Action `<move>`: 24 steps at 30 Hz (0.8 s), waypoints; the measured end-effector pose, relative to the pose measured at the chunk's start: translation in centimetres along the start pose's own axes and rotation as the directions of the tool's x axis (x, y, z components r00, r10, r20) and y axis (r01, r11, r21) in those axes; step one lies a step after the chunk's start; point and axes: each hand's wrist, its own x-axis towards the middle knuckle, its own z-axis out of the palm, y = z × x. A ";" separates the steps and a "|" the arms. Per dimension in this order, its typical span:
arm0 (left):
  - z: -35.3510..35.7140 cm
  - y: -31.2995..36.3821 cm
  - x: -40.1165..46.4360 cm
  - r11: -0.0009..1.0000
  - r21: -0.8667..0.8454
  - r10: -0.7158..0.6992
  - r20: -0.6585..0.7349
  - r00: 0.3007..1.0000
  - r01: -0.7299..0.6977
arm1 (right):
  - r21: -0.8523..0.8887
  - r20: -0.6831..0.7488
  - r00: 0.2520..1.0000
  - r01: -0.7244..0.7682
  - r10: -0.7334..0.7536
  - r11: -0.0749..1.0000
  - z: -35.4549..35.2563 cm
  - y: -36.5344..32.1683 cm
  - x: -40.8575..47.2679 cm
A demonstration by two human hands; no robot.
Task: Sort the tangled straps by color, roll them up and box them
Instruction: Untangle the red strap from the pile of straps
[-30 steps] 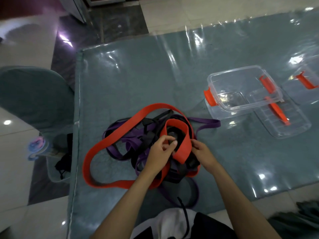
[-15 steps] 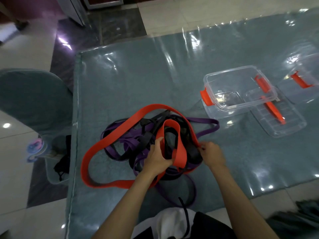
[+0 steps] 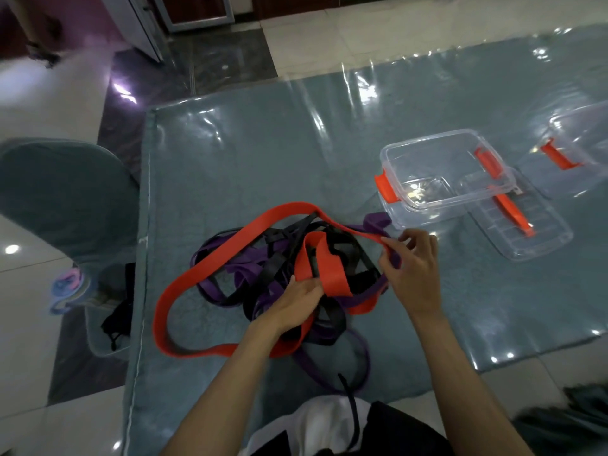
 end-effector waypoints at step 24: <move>-0.1 5.5 0.9 0.964 -0.263 -0.076 -0.172 0.982 0.028 | -0.141 0.345 0.797 -0.479 0.496 0.867 -0.3 1.9 -1.0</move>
